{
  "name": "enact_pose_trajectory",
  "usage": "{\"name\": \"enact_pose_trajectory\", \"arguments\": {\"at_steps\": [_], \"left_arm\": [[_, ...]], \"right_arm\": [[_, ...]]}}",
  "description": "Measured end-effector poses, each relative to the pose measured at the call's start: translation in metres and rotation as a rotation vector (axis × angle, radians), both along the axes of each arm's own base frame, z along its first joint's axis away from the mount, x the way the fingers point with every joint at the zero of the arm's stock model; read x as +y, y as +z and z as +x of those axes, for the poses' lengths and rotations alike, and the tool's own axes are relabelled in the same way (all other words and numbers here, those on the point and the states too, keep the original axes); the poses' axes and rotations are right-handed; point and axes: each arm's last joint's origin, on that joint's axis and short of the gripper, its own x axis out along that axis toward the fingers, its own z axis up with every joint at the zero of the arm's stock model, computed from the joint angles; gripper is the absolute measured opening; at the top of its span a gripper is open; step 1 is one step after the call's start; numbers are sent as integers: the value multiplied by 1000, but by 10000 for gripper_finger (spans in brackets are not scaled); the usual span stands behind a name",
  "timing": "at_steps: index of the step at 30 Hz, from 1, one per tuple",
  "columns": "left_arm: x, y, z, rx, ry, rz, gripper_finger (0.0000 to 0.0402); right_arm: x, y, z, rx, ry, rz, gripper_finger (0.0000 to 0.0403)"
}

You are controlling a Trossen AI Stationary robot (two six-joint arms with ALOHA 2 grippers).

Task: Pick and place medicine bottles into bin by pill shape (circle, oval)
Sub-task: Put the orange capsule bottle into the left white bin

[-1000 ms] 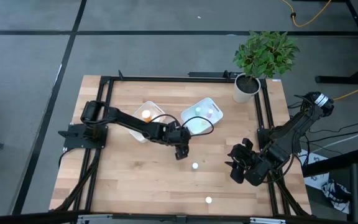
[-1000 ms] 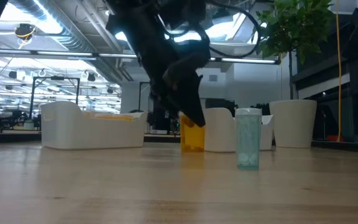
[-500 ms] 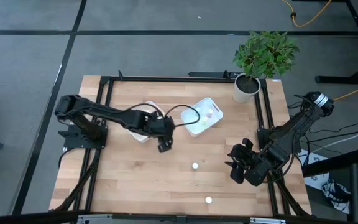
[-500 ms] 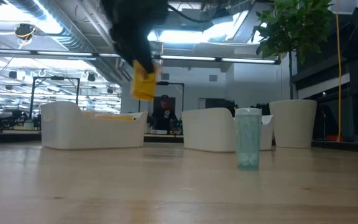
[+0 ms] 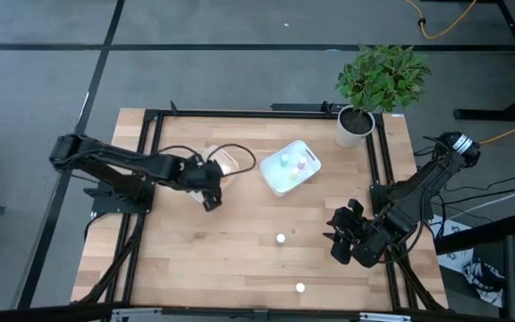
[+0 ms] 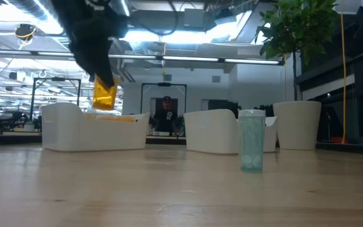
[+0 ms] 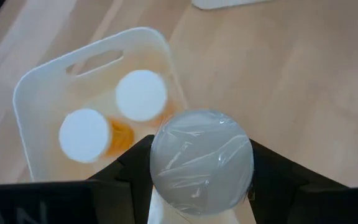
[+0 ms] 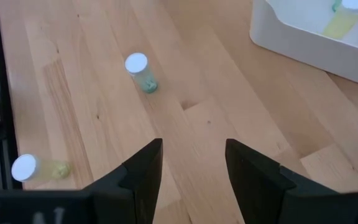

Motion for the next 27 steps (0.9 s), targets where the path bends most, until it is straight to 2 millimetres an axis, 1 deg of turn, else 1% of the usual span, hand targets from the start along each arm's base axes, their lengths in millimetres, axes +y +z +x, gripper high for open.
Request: {"name": "enact_pose_trajectory", "arguments": {"at_steps": [5,12,18,27], "left_arm": [[16,-16,-17,-29,64,-4,183],[30,-38,-23,-4,123,-21,183],[31,-42,-19,-72,114,-49,183],[30,-56,-25,-35,129,-56,183]], "right_arm": [[0,0,0,-3,-1,1,177],[0,0,0,-2,0,0,177],[0,0,0,0,2,-4,177],[0,0,0,1,2,-5,177]]}}
